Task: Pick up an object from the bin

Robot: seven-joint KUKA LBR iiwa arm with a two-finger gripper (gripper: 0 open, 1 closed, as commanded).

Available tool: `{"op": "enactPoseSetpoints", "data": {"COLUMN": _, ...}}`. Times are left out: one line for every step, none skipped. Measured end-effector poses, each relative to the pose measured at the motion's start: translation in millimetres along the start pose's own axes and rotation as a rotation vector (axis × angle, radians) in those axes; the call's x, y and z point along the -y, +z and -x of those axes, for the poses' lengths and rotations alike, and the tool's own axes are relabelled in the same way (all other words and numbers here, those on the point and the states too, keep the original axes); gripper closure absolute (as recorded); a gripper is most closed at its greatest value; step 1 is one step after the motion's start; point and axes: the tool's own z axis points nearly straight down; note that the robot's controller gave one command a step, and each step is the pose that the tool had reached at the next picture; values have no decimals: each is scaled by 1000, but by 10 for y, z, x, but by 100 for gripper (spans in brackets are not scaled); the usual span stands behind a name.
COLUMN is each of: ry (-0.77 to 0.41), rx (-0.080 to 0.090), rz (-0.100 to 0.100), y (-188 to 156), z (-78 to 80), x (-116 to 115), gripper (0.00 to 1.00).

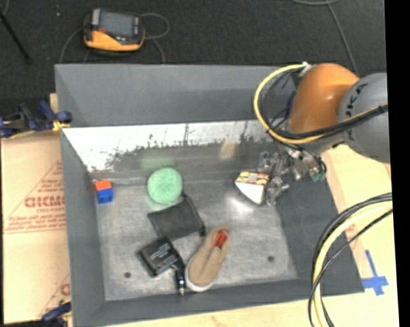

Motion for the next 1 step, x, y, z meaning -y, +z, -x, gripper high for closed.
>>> {"op": "enactPoseSetpoints", "data": {"ry": 0, "rx": 3, "rz": -1, "y": -94, "z": 12, "x": 7, "gripper": 100}}
